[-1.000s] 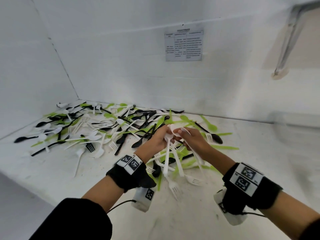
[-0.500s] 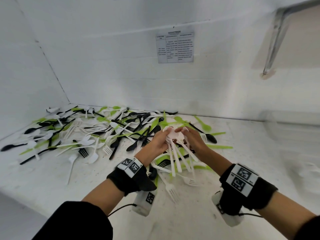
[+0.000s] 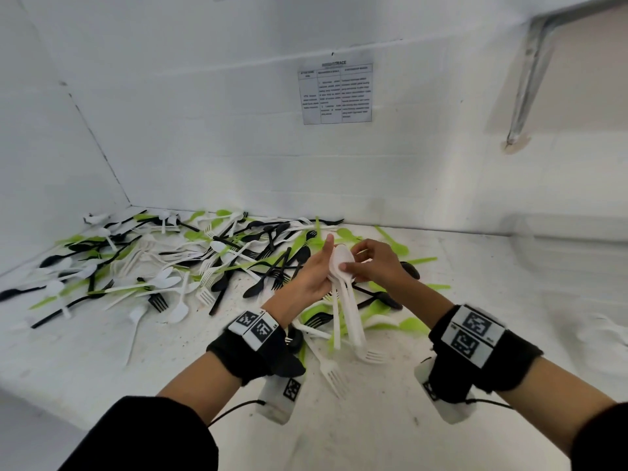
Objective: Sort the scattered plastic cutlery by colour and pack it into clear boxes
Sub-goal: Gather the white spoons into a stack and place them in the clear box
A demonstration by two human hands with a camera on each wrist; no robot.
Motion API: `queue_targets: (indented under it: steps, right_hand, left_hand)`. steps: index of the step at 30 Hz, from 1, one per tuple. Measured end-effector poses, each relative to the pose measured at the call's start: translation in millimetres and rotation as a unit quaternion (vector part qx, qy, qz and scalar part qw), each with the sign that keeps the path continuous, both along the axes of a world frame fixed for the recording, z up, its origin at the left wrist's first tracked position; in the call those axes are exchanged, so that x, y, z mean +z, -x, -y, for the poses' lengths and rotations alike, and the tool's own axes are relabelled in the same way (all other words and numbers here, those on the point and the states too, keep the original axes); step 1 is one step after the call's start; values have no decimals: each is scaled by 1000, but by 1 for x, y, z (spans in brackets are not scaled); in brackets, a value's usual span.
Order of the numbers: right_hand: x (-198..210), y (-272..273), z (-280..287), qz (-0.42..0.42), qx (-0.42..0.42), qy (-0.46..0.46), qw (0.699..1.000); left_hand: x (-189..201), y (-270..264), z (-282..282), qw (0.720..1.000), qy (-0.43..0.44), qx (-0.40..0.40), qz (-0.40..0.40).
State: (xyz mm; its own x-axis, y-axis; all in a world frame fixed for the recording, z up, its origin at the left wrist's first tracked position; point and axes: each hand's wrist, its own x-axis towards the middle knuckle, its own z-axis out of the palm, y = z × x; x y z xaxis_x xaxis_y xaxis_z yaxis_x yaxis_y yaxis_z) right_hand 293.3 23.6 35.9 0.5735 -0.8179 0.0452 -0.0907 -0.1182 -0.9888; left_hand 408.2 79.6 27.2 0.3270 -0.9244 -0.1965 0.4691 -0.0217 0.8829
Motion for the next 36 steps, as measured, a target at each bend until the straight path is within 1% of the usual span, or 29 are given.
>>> queue_targets:
  steps: [3, 7, 11, 13, 15, 17, 19, 23, 26, 28, 30, 32, 36]
  right_hand:
    - [-8, -3, -2, 17, -28, 10, 999]
    - [-13, -4, -5, 20, -38, 20, 999]
    - [-19, -2, -7, 5, -22, -3, 1000]
    - [-22, -1, -11, -33, 5, -25, 999]
    - [-23, 0, -18, -83, 57, -37, 994]
    - [-24, 1, -25, -87, 105, -57, 989]
    - [-26, 1, -30, -68, 128, -92, 985]
    - [-25, 2, -31, -28, 155, -145, 977]
    - [-22, 5, -29, -15, 162, -148, 976]
    - [-23, 7, -28, -11, 157, -146, 977]
    - [-25, 8, -26, -19, 135, -130, 982]
    - [-26, 10, -22, -30, 97, -113, 988]
    - [-20, 22, -12, -43, 28, -75, 996]
  left_hand:
    - [0, 5, 0, 1000, 6, -3, 23]
    - [-2, 4, 1, 999, 10, 6, 31]
    - [0, 0, -1, 997, 18, 62, 31]
    - [1, -2, -1, 995, 32, 94, 19]
    - [2, -4, 1, 993, 43, 112, -3]
    - [4, -2, 2, 992, 53, 114, -21]
    - [5, 1, 4, 992, 55, 114, -14]
    - [2, 2, 5, 991, 69, 113, 17]
    - [0, -1, 4, 992, 70, 102, 35]
    - [2, -5, 3, 993, 51, 86, 70]
    - [4, -11, 2, 988, 20, 60, 138]
    - [6, -19, 1, 982, 9, 29, 188]
    - [6, -26, 0, 973, 13, -3, 230]
